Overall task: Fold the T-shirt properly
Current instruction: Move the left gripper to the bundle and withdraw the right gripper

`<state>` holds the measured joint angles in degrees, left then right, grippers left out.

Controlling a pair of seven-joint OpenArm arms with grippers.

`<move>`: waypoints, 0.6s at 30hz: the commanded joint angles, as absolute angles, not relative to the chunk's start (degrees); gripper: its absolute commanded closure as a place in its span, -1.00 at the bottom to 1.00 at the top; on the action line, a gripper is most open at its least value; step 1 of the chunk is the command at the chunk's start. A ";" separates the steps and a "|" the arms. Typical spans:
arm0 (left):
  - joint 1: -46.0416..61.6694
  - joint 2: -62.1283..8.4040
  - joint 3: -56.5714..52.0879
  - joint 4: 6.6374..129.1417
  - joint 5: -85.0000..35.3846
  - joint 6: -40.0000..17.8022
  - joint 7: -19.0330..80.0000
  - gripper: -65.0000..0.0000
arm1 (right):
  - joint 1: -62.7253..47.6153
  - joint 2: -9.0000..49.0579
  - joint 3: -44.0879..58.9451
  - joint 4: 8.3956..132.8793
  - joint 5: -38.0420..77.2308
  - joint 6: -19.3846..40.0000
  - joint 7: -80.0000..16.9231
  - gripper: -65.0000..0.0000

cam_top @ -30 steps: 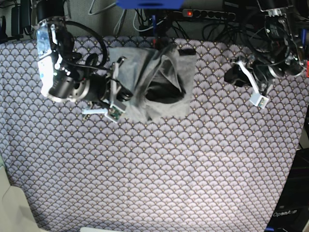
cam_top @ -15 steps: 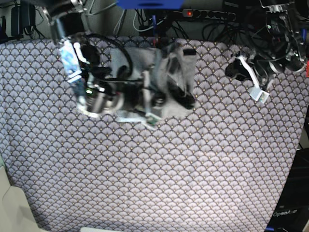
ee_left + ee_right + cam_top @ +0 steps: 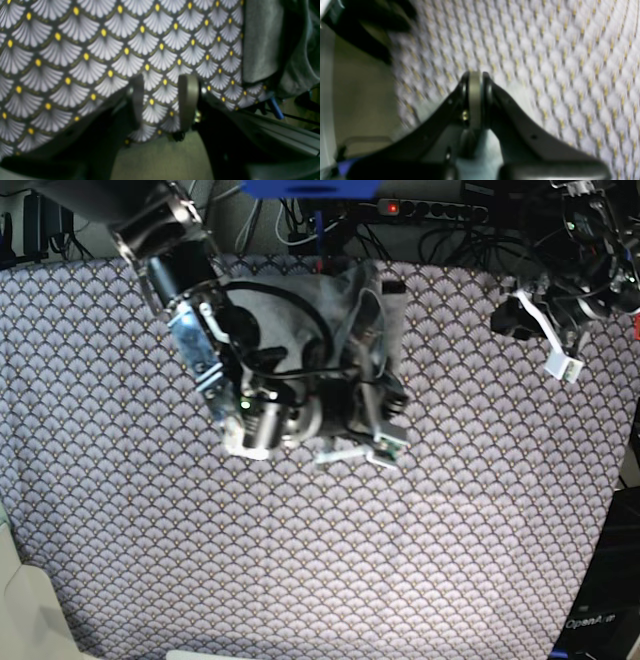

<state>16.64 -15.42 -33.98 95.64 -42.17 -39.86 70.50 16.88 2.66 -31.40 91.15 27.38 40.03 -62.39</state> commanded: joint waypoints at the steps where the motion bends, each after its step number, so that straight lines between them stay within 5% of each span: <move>1: 16.40 -15.69 -34.15 98.24 -43.38 -40.00 69.67 0.31 | 17.45 2.95 -31.25 92.09 28.88 40.00 -60.88 0.99; 12: 14.46 -13.41 -25.54 111.52 -52.44 -39.96 69.67 0.31 | 17.01 14.55 -30.81 102.64 28.88 40.00 -60.88 0.99; 18: 12.53 -13.23 -17.19 112.04 -54.20 -39.69 69.67 0.31 | 13.32 16.31 -27.03 110.20 28.97 40.00 -63.60 0.99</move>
